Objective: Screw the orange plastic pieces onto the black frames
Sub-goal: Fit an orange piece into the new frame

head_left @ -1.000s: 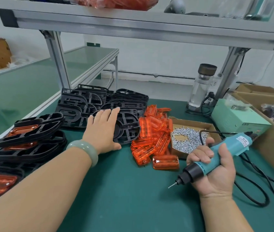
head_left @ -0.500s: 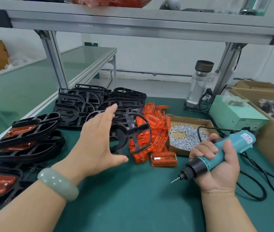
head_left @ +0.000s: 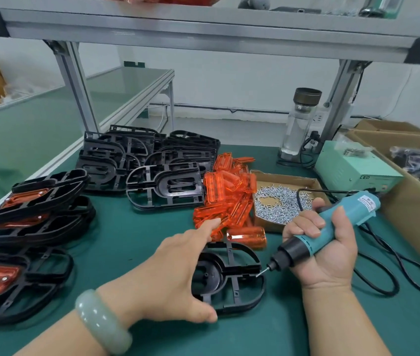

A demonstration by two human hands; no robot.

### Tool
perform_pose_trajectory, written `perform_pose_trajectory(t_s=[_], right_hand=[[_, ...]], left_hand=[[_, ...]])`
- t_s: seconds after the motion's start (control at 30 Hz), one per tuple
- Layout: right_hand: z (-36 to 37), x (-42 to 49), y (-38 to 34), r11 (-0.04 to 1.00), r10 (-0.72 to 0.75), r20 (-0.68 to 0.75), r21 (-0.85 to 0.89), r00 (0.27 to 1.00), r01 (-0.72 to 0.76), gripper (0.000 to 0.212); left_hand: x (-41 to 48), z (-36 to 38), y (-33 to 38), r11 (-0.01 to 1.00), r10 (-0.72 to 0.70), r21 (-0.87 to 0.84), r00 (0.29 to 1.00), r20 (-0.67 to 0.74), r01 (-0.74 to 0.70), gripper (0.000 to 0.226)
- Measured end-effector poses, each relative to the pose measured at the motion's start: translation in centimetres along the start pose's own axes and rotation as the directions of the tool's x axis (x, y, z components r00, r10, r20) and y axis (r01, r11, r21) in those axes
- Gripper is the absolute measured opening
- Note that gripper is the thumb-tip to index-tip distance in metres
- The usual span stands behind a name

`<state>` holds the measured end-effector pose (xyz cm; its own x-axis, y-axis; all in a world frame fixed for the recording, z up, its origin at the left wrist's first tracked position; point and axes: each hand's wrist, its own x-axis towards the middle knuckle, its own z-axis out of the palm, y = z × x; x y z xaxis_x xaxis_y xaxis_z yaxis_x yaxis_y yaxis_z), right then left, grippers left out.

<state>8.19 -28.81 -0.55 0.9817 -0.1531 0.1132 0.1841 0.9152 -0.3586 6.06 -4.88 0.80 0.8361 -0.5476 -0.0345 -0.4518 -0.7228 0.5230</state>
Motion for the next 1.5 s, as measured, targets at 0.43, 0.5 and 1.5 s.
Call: perform_pose_trajectory(t_s=[0.43,0.5,1.5], right_hand=[[0.2,-0.1,-0.2,1.000,0.008,0.027,0.008,1.000,-0.009,0.023],[0.3,-0.1,-0.2,1.000,0.008,0.017,0.002,1.000,-0.008,0.020],[0.2,0.5,-0.1,0.993,0.076,0.014,0.089,0.997,-0.077,0.057]], left_hand=[[1.2,0.1,0.2,0.997,-0.007,-0.074,0.999,0.038,0.010,0.124],[1.1,0.0,0.2,0.998,-0.002,-0.065,0.999,0.042,0.005,0.124],[14.3,-1.0,2.8,0.891,-0.199,0.357,0.947,-0.253,0.282,0.041]])
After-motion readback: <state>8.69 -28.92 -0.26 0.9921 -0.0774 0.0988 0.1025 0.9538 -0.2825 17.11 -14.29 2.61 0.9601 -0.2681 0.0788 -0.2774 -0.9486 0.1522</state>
